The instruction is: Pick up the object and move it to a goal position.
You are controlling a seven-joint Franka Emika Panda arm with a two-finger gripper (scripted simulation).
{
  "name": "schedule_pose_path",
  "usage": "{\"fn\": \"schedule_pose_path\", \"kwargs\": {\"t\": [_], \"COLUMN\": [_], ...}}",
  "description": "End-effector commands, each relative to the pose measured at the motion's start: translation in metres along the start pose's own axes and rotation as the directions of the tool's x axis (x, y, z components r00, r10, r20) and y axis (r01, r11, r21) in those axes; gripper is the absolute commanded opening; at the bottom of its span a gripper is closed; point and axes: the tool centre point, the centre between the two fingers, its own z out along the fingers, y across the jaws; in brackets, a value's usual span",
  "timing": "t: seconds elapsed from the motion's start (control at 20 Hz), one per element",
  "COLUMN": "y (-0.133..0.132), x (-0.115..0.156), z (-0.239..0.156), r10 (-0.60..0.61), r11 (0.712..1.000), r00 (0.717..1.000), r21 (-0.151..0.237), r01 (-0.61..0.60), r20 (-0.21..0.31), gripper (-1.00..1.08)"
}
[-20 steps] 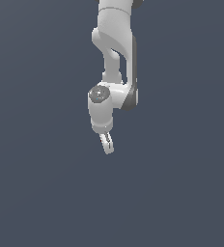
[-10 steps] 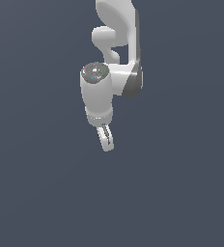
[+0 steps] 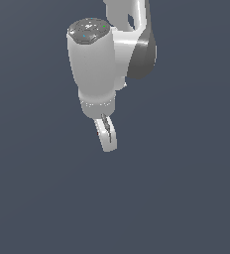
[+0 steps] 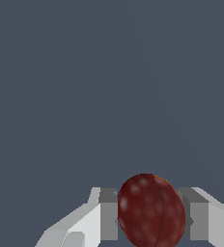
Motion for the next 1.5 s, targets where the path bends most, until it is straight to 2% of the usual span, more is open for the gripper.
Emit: {"fn": "schedule_pose_path", "kwargs": {"t": [0.0, 0.7, 1.45], "y": [-0.007, -0.041, -0.062], "x": [0.003, 0.014, 0.022], "z": [-0.021, -0.107, -0.158], "r10": [0.000, -0.002, -0.004], "r11": [1.000, 1.000, 1.000], "r00": [1.000, 1.000, 1.000], "r21": [-0.001, 0.000, 0.000], "r01": [0.000, 0.002, 0.004], "r20": [0.000, 0.002, 0.004], "gripper": [-1.00, -1.00, -1.00]}}
